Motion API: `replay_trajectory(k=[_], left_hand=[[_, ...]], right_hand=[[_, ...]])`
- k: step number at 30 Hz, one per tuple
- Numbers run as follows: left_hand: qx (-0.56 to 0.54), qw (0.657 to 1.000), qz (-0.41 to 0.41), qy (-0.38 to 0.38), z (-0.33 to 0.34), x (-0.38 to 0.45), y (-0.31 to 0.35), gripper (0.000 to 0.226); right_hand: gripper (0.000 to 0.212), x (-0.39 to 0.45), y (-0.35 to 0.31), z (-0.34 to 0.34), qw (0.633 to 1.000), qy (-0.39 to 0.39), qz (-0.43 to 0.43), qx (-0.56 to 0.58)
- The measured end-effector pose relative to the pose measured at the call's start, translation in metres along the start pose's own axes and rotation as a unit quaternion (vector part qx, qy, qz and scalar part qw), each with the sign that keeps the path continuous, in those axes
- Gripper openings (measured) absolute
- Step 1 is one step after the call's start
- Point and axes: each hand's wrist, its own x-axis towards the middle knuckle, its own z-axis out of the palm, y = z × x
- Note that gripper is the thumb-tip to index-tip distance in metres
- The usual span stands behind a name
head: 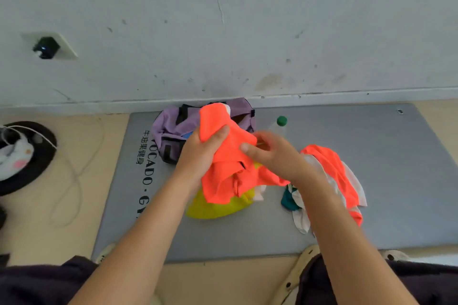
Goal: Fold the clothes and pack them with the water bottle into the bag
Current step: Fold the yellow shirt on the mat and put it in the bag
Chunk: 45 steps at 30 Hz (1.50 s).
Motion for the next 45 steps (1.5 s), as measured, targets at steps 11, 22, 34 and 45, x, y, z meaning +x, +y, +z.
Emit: replay_trajectory(k=[11,22,34,45], left_hand=[[0.103,0.990,0.017,-0.090,-0.092,-0.065,0.075,0.045],[0.159,0.985,-0.034,-0.062,-0.131,-0.081,0.059,0.041],[0.048,0.985,-0.032,-0.165,-0.082,-0.087,0.062,0.030],[0.162,0.985,-0.012,-0.052,-0.096,-0.067,0.065,0.040]], right_hand=[[0.030,-0.032,-0.079,0.000,0.997,0.008,-0.045,0.066],[0.019,-0.040,-0.054,-0.014,0.972,0.023,0.029,0.234],[0.061,-0.060,-0.057,0.038,0.979,-0.195,-0.038,0.039],[0.034,-0.044,-0.044,0.000,0.994,-0.096,0.043,-0.002]])
